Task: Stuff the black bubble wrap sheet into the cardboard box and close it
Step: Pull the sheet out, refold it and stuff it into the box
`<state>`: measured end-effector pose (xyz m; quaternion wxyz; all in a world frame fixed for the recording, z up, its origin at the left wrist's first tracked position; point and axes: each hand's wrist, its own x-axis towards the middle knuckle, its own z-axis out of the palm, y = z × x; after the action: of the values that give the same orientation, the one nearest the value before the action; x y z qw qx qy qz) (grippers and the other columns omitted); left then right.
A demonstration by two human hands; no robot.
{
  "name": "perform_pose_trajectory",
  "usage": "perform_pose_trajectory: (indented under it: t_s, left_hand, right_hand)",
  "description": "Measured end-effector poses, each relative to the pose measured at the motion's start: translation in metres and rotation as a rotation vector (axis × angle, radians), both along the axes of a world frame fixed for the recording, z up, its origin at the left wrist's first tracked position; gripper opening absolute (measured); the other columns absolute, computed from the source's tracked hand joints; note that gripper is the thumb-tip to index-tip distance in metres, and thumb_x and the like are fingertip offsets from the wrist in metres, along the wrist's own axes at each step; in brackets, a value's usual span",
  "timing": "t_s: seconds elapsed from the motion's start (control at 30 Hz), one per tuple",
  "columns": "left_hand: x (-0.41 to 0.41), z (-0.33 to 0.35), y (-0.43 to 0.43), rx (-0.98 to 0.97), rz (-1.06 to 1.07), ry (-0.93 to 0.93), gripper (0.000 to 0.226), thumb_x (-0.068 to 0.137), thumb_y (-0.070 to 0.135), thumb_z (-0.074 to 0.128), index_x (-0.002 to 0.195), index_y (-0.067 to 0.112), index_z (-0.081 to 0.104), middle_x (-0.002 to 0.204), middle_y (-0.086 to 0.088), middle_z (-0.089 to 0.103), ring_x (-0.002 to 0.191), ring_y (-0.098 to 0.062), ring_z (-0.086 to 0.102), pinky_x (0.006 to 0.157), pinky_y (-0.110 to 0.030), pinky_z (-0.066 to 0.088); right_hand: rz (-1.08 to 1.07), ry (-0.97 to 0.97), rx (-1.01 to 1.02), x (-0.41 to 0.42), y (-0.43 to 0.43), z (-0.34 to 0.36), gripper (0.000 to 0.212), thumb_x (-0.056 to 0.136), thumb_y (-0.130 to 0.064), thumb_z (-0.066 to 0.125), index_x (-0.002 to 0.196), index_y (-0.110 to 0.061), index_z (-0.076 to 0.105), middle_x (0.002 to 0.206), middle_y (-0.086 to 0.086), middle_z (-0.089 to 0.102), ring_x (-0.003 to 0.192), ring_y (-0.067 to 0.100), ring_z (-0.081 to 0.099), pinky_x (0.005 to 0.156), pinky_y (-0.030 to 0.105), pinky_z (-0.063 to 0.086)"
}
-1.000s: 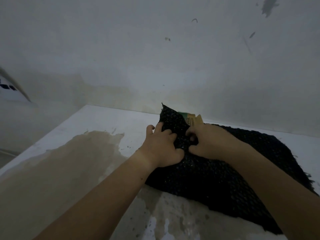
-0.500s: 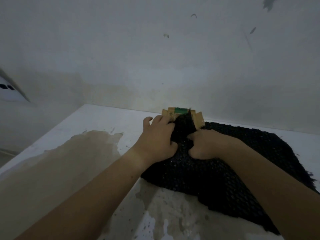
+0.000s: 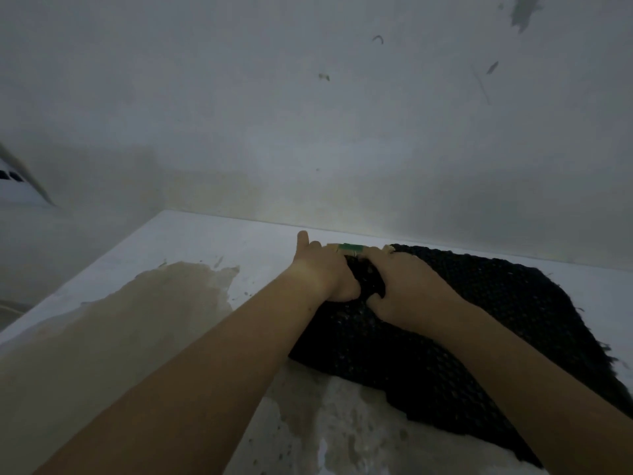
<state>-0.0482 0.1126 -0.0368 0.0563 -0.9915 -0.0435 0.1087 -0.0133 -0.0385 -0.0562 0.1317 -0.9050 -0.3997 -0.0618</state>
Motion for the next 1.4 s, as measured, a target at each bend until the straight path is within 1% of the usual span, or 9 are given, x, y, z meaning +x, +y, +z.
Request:
perform_pose_trajectory:
  t_s: [0.27, 0.43, 0.6, 0.7, 0.8, 1.0, 1.17, 1.3, 1.4]
  left_hand:
    - [-0.026, -0.007, 0.023, -0.169, -0.22, -0.447, 0.04, 0.075, 0.038, 0.054, 0.113, 0.03, 0.061, 0.124, 0.005, 0.057, 0.133, -0.019, 0.032, 0.11, -0.047, -0.01]
    - [-0.028, -0.009, 0.022, -0.225, -0.114, -0.18, 0.047, 0.084, 0.045, 0.051, 0.13, 0.034, 0.057, 0.154, -0.005, 0.036, 0.149, -0.021, 0.001, 0.112, -0.05, -0.02]
    - [-0.02, -0.002, 0.016, -0.14, -0.06, 0.0, 0.053, 0.079, 0.047, 0.047, 0.127, 0.027, 0.057, 0.156, -0.016, 0.03, 0.149, -0.031, -0.003, 0.112, -0.054, -0.017]
    - [-0.021, 0.005, 0.02, -0.17, -0.061, 0.057, 0.062, 0.084, 0.044, 0.051, 0.143, 0.028, 0.044, 0.16, -0.016, 0.022, 0.15, -0.029, -0.007, 0.112, -0.052, -0.018]
    - [-0.022, 0.017, 0.031, -0.174, -0.083, 0.048, 0.07, 0.081, 0.048, 0.06, 0.147, 0.035, 0.038, 0.156, -0.01, 0.032, 0.15, -0.03, 0.004, 0.114, -0.054, -0.009]
    - [-0.02, 0.024, 0.032, -0.069, -0.131, 0.05, 0.075, 0.08, 0.062, 0.065, 0.146, 0.037, 0.041, 0.141, 0.006, 0.051, 0.127, -0.024, 0.045, 0.107, -0.047, 0.023]
    - [-0.023, 0.017, 0.031, -0.086, -0.155, 0.029, 0.066, 0.088, 0.058, 0.058, 0.147, 0.034, 0.041, 0.14, 0.005, 0.053, 0.13, -0.021, 0.044, 0.111, -0.051, 0.013]
    - [-0.028, 0.01, 0.033, -0.114, -0.163, 0.015, 0.062, 0.092, 0.053, 0.055, 0.149, 0.036, 0.036, 0.145, 0.002, 0.047, 0.138, -0.021, 0.035, 0.114, -0.054, 0.005]
    - [-0.03, 0.008, 0.033, -0.101, -0.159, 0.009, 0.064, 0.094, 0.052, 0.053, 0.151, 0.035, 0.032, 0.149, 0.001, 0.043, 0.14, -0.021, 0.031, 0.114, -0.053, 0.002]
  right_hand:
    - [-0.024, 0.371, -0.387, 0.012, 0.018, 0.014, 0.078, 0.081, -0.023, 0.055, 0.151, -0.033, 0.021, 0.137, 0.006, 0.048, 0.109, 0.024, 0.053, 0.092, 0.036, 0.051]
    - [-0.033, 0.401, -0.401, 0.013, 0.022, 0.021, 0.077, 0.082, -0.023, 0.057, 0.152, -0.033, 0.024, 0.141, 0.004, 0.048, 0.118, 0.022, 0.051, 0.098, 0.035, 0.049]
    - [-0.03, 0.04, 0.016, -0.002, -0.022, 0.029, 0.038, 0.083, -0.046, 0.058, 0.118, -0.036, 0.047, 0.108, -0.007, 0.057, 0.088, 0.013, 0.056, 0.075, 0.037, 0.052]
    - [-0.118, 0.042, -0.172, -0.012, -0.046, 0.033, 0.037, 0.084, -0.067, 0.049, 0.105, -0.037, 0.043, 0.094, -0.015, 0.054, 0.075, 0.005, 0.054, 0.064, 0.029, 0.049]
    - [-0.099, 0.278, -0.082, -0.022, -0.051, 0.026, 0.028, 0.086, -0.06, 0.055, 0.1, -0.035, 0.053, 0.091, -0.019, 0.06, 0.075, 0.0, 0.059, 0.068, 0.027, 0.052]
    - [-0.034, 0.095, 0.095, -0.03, -0.039, 0.027, 0.009, 0.086, -0.032, 0.068, 0.093, -0.037, 0.066, 0.084, -0.02, 0.065, 0.078, -0.003, 0.06, 0.072, 0.024, 0.054]
    - [0.076, -0.174, -0.234, -0.028, -0.026, 0.027, 0.03, 0.093, -0.038, 0.042, 0.098, -0.035, 0.072, 0.099, -0.013, 0.068, 0.1, 0.019, 0.049, 0.084, 0.036, 0.04]
    - [-0.013, 0.072, -0.534, -0.026, -0.009, 0.021, 0.064, 0.086, -0.061, 0.014, 0.081, -0.026, 0.068, 0.099, 0.004, 0.06, 0.109, 0.03, 0.038, 0.105, 0.043, 0.022]
    - [-0.035, 0.224, -0.642, -0.021, -0.002, 0.025, 0.068, 0.083, -0.073, 0.02, 0.094, -0.028, 0.069, 0.133, 0.016, 0.049, 0.136, 0.032, 0.023, 0.114, 0.046, 0.006]
